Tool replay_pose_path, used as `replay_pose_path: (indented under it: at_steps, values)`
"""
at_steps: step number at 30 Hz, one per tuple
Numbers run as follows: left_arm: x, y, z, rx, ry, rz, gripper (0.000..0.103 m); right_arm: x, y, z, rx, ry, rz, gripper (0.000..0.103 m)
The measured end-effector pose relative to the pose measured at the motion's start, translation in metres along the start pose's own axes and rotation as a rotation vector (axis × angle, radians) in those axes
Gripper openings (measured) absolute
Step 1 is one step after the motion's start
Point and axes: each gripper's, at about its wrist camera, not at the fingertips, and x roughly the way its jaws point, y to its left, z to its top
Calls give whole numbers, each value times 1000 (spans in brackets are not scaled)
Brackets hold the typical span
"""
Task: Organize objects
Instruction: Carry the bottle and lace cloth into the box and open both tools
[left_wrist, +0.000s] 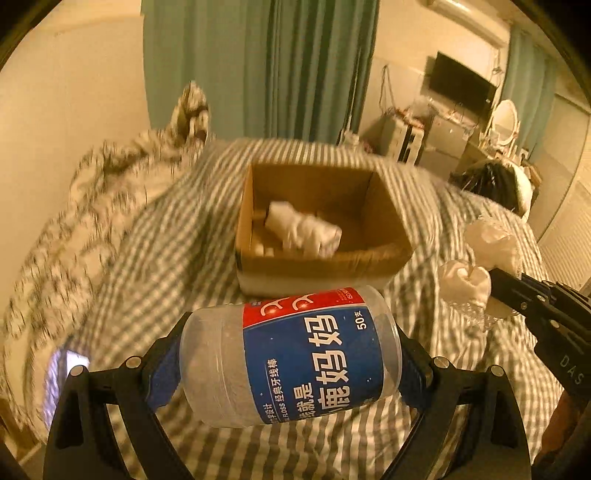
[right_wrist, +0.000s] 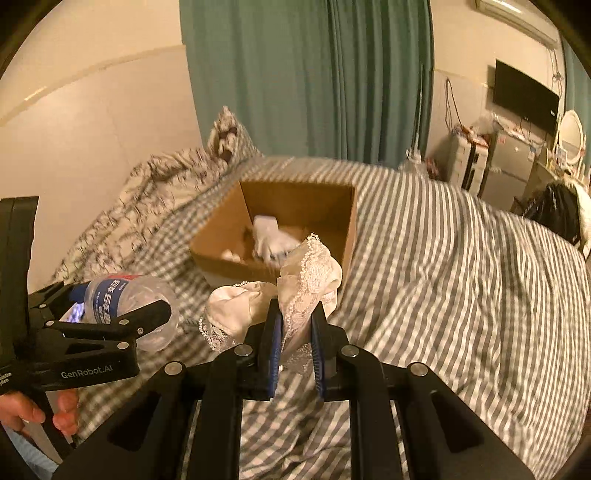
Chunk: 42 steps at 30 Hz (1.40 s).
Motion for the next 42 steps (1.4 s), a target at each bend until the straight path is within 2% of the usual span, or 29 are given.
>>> replay_pose_path:
  at_steps: [4, 9, 15, 18, 24, 28, 32, 33, 34, 37, 42]
  values:
    - [-5, -1, 29, 14, -53, -4, 95, -4, 0, 28, -22, -43, 9, 14]
    - [12, 0, 65, 16, -81, 8, 95, 5, -4, 63, -35, -80, 20, 14]
    - [48, 5, 101, 21, -87, 28, 95, 40, -18, 102, -21, -84, 19, 14]
    - [75, 6, 116, 38, -81, 45, 95, 71, -23, 119, -15, -69, 17, 14]
    - [124, 7, 125, 57, -47, 51, 95, 138, -32, 134, -16, -4, 14, 14]
    - [154, 6, 121, 61, -6, 24, 95, 177, -40, 133, -6, 44, 16, 14]
    - [168, 5, 117, 65, -6, 9, 96, 196, -50, 129, 36, 63, 46, 15]
    - [169, 5, 116, 67, -4, 2, 96, 198, -51, 129, 40, 64, 48, 22]
    - [169, 3, 116, 71, 1, 0, 96, 197, -52, 128, 42, 62, 48, 34]
    - [161, 0, 115, 87, -25, 19, 103, 186, -54, 128, 55, 32, 48, 59]
    - [132, 0, 118, 98, -68, 37, 103, 147, -61, 136, 86, -30, 50, 65]
